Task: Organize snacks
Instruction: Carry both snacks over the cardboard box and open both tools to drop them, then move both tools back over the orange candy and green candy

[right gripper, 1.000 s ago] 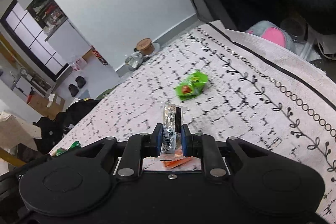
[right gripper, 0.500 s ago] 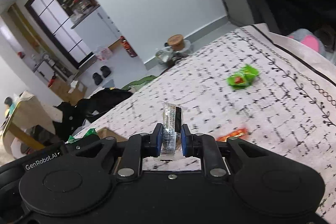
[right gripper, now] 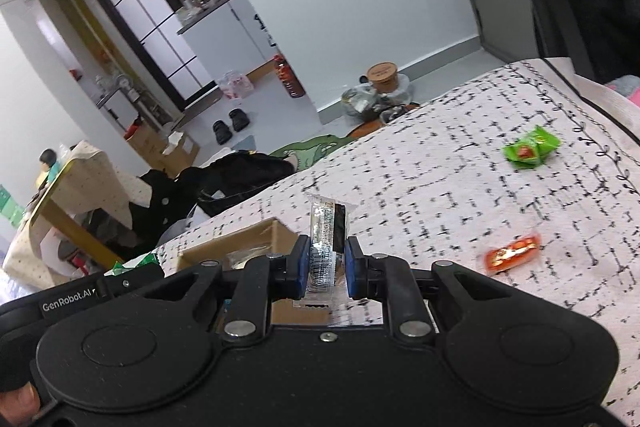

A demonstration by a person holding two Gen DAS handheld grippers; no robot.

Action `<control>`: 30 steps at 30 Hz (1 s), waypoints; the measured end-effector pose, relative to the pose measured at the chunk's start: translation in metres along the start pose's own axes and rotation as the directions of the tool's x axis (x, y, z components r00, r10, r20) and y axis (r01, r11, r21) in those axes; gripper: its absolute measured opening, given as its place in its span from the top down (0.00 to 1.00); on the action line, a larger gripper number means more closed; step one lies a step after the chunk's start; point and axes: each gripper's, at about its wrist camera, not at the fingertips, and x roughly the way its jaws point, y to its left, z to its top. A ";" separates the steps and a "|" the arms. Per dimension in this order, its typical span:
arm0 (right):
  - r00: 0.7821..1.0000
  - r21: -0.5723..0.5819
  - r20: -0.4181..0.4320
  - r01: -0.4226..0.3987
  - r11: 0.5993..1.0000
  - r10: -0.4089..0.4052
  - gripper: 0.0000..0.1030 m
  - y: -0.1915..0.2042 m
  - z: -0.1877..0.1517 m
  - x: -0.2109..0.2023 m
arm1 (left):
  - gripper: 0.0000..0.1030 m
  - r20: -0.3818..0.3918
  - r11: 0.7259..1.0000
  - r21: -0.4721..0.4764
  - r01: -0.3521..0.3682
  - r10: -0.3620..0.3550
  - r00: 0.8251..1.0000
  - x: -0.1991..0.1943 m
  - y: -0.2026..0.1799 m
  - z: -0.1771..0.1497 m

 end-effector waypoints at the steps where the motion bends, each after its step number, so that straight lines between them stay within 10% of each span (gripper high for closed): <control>1: 1.000 -0.005 -0.003 -0.005 1.000 0.005 0.83 0.003 -0.001 0.001 | 0.63 0.001 1.000 -0.008 -0.002 0.002 1.000 -0.001 0.005 0.001; 24: 0.993 -0.085 -0.087 -0.085 0.993 0.077 0.82 0.056 -0.026 0.019 | 0.48 -0.001 0.996 -0.091 -0.023 0.023 1.000 0.003 0.059 -0.011; 30: 0.993 -0.084 -0.095 -0.081 0.993 0.072 0.68 0.055 -0.028 0.015 | 0.45 -0.006 0.995 -0.096 -0.022 0.022 1.000 -0.003 0.063 -0.017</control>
